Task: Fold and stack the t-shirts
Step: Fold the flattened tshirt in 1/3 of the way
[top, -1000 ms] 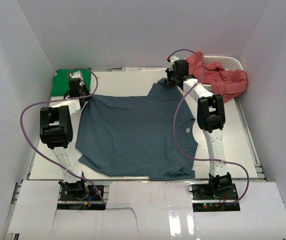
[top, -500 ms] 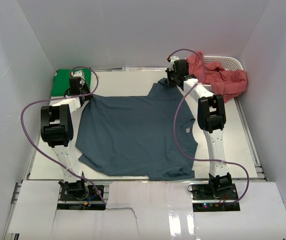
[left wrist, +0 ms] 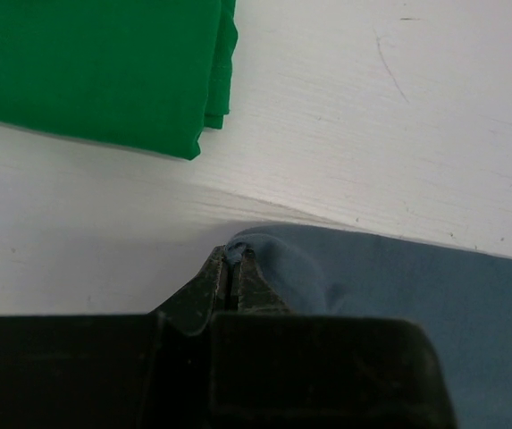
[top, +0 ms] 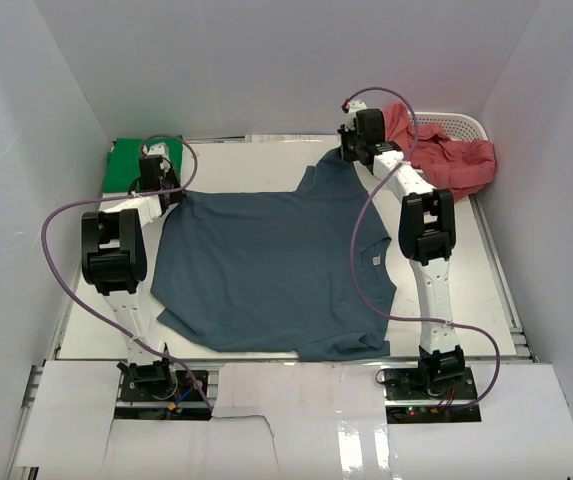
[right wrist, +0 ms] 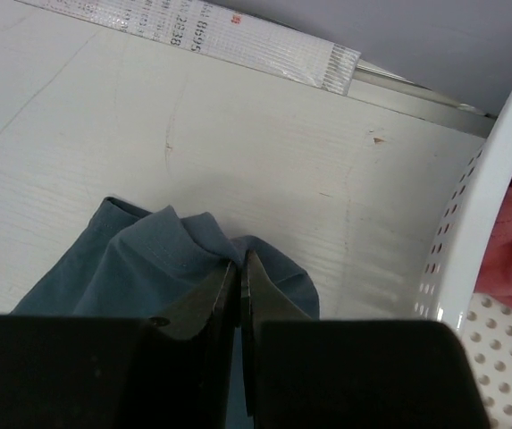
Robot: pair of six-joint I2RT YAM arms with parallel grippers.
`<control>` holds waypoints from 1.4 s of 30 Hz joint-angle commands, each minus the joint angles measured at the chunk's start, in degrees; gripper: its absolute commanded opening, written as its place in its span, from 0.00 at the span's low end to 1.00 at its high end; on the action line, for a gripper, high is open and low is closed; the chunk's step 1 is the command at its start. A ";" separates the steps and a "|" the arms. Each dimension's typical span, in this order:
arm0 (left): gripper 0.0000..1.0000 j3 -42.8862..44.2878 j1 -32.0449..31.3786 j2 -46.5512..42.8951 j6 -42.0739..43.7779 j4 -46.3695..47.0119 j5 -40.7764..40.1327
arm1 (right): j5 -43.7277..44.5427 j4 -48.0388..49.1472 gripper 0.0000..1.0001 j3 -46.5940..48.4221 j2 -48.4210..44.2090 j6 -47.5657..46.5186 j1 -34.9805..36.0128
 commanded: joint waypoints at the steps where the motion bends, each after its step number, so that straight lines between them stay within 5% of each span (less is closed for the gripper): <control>1: 0.00 -1.11 0.16 -4.39 0.49 0.02 -0.59 | -0.31 0.53 0.08 -0.78 -5.76 -0.48 -0.22; 13: 0.00 -4.71 0.16 -9.83 0.32 -1.39 -3.14 | -0.57 4.57 0.08 -15.45 -16.66 0.49 -0.13; 42: 0.00 -4.45 0.16 -13.35 1.46 -6.57 -0.68 | 2.32 4.31 0.08 -25.40 -30.20 -0.74 1.28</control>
